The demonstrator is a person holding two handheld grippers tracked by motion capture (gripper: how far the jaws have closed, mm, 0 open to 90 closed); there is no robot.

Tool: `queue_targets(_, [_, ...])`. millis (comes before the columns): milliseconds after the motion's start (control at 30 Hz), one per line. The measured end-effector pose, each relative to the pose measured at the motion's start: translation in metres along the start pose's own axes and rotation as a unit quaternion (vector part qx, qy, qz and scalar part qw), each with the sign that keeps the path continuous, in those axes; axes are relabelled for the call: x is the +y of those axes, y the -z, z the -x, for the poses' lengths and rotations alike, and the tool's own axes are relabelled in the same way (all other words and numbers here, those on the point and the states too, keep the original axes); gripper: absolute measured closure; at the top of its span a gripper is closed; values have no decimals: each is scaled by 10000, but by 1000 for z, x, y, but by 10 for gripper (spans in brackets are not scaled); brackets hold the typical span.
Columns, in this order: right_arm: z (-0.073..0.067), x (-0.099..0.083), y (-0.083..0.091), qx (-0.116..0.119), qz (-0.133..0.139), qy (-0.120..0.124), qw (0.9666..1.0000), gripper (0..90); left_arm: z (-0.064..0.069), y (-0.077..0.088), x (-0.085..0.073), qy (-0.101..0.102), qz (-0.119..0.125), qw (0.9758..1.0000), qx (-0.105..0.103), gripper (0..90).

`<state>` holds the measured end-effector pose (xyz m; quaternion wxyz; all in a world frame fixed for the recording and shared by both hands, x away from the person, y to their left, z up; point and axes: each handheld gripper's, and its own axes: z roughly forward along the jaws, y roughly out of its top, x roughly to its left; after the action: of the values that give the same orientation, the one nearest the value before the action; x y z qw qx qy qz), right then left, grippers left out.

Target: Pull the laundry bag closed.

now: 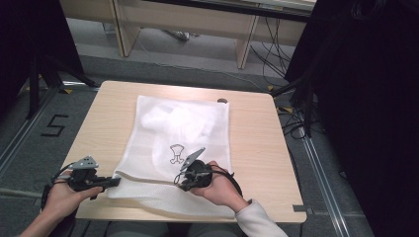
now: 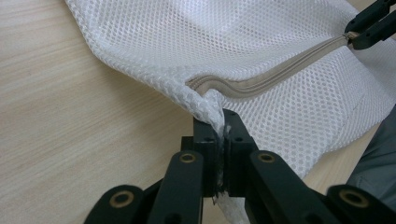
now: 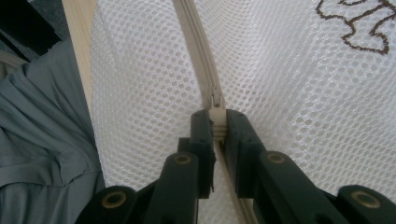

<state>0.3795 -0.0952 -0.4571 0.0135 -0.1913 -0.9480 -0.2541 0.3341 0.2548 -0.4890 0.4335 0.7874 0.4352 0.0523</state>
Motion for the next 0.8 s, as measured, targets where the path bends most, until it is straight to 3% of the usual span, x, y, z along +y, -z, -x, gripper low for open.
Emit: queue_targets(800, [0, -7, 7, -50, 31, -16, 10000, 827, 0, 0, 0, -6, -3, 10000, 10, 857])
